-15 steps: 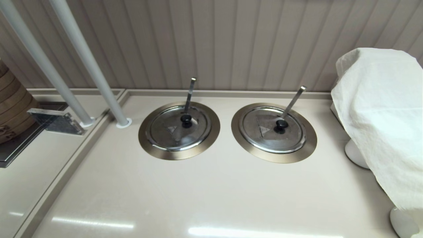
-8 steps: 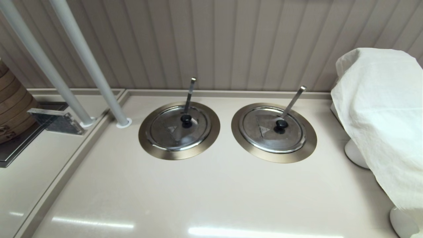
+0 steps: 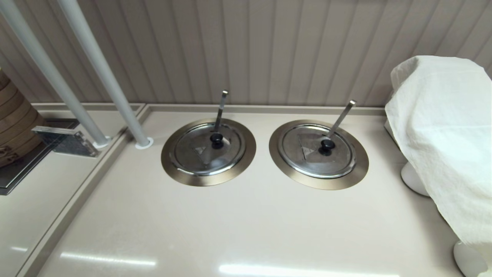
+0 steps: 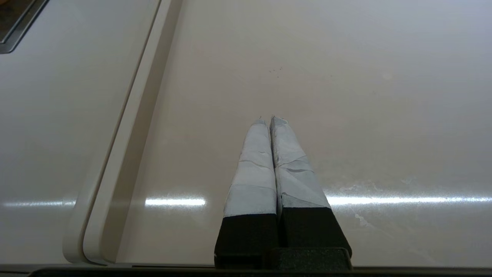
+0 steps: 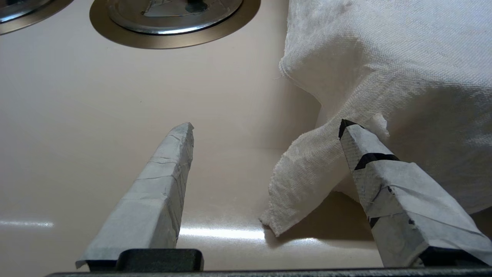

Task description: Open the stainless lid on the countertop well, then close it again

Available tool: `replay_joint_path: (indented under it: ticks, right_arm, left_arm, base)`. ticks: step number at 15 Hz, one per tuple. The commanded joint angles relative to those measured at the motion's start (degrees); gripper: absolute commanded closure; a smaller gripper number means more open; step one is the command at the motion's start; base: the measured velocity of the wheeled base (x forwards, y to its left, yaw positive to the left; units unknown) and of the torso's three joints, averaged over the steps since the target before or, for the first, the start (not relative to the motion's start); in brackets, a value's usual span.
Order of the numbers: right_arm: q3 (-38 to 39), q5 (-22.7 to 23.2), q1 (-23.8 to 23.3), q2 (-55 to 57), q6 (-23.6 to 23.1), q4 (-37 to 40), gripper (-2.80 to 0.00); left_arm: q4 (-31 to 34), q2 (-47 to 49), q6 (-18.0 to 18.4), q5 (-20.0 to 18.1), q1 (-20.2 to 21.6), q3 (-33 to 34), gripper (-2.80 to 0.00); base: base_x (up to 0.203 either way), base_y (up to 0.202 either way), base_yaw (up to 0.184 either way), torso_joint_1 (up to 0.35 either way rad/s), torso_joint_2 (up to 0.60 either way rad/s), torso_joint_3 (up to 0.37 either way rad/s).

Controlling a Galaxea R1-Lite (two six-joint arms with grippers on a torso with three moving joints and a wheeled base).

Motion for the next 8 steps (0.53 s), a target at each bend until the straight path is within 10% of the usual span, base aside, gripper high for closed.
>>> replay_joint_path:
  ticks: [1,8]
  right_arm:
    - [0.0,0.0,0.0,0.0,-0.1,0.0,-2.80]
    - [0.0,0.1,0.0,0.0,-0.7,0.0,-2.80]
  left_arm:
    - [0.1,0.2,-0.2,0.0,0.0,0.2,0.00]
    - [-0.1,0.2,-1.3,0.2,0.0,0.2,0.00]
  base:
    - [0.000,0.000,0.000,0.000,0.00,0.000]
    - [0.000,0.000,0.000,0.000,0.00,0.000]
